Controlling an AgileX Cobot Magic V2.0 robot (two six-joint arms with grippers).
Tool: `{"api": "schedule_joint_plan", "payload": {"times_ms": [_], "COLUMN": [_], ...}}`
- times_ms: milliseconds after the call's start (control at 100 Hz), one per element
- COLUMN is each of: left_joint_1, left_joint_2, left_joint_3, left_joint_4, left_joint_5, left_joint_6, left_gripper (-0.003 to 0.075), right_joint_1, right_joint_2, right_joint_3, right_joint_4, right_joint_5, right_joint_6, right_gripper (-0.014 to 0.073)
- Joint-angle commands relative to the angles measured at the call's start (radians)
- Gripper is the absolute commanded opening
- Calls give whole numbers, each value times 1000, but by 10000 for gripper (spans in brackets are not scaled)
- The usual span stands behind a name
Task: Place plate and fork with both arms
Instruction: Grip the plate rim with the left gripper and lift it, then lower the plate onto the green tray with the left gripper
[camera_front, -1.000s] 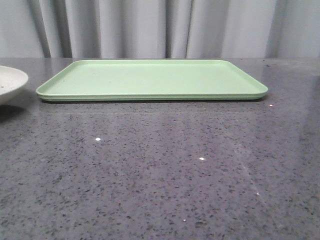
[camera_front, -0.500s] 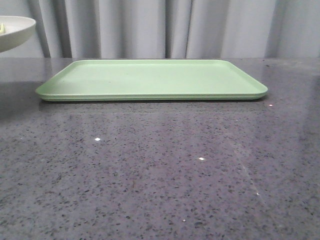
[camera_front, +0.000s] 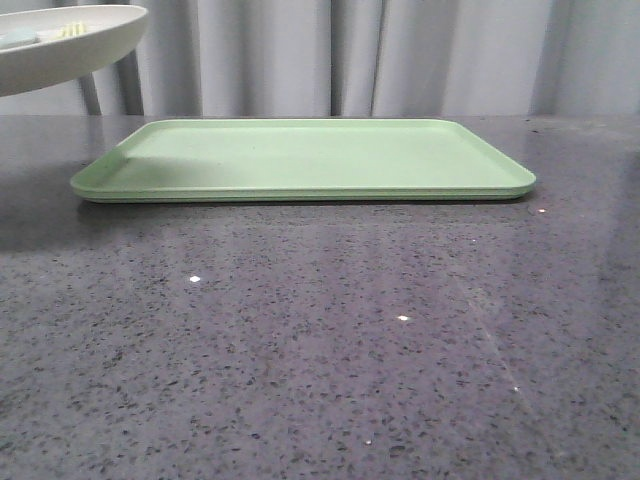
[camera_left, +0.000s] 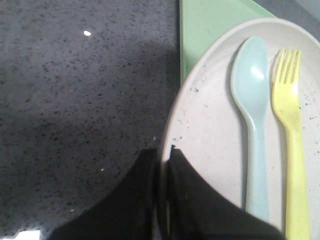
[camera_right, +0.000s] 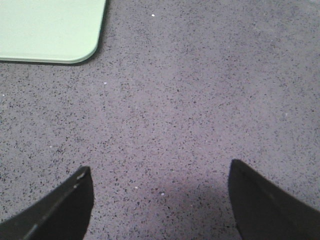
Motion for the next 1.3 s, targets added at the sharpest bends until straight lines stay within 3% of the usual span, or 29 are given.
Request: {"api": "schedule_joint_plan", "payload": {"times_ms": [0, 300, 870, 1290], "left_joint_1": [-53, -231, -511, -634], "left_joint_2": [-36, 31, 317, 415], "left_joint_3": [-33, -97, -512, -538], "left_joint_4": [-90, -86, 134, 157], "left_joint_5": [-60, -136, -161, -302], "left_joint_6": [-44, -108, -341, -406], "left_gripper": [-21, -21, -21, -21], "right_joint_1": [-3, -3, -3, -3], "right_joint_2": [11, 11, 11, 11], "right_joint_3": [-32, -32, -32, -32], "right_joint_4": [-5, -5, -5, -5], "right_joint_5": [-73, -73, -71, -71], "right_joint_6": [-6, -6, -6, -6], "right_gripper": [561, 561, 561, 561]}}
